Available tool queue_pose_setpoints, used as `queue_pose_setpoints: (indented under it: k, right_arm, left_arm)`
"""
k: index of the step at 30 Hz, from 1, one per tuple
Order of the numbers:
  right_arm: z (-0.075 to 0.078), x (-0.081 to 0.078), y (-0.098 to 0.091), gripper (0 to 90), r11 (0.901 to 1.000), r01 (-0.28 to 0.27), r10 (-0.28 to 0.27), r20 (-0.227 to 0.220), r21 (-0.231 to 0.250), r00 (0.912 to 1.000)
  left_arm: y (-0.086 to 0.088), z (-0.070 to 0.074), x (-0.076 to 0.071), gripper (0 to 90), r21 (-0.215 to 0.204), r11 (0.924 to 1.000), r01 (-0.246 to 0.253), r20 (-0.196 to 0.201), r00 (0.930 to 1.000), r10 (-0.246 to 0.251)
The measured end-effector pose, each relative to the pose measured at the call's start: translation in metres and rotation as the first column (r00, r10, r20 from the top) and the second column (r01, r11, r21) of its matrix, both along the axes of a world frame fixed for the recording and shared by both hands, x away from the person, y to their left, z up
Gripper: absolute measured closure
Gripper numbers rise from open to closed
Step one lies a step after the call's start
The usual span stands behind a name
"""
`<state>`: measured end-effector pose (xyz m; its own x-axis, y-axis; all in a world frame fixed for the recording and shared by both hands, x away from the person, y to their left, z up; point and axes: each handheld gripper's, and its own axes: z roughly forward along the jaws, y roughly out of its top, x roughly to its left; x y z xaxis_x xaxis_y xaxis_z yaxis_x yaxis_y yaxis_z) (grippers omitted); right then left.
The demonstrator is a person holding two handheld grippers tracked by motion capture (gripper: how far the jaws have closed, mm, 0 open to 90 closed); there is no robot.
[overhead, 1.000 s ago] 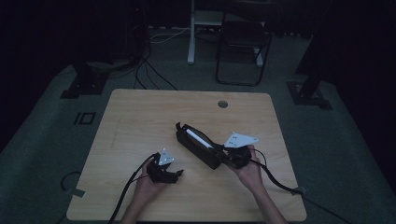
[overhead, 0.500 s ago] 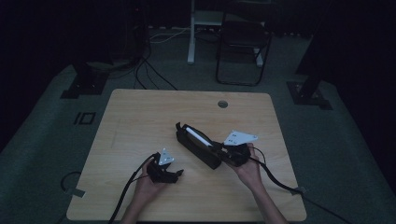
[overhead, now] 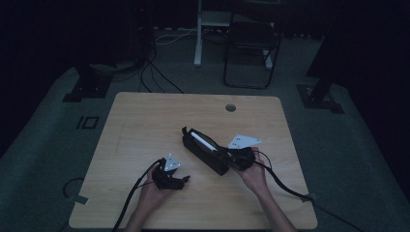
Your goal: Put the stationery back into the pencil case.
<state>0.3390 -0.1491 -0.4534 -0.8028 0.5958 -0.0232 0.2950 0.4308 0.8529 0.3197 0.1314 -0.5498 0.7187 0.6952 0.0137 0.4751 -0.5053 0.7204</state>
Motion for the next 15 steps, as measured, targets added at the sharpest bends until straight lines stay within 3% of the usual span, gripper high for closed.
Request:
queue_pose_setpoints:
  k: [15]
  right_arm:
    - [-0.008,0.011,0.004,78.8,0.9999,0.016,-0.016,-0.017,0.001,0.9997]
  left_arm:
    - [0.000,0.000,0.000,25.0,0.001,1.0000,0.000,0.000,1.0000,0.000]
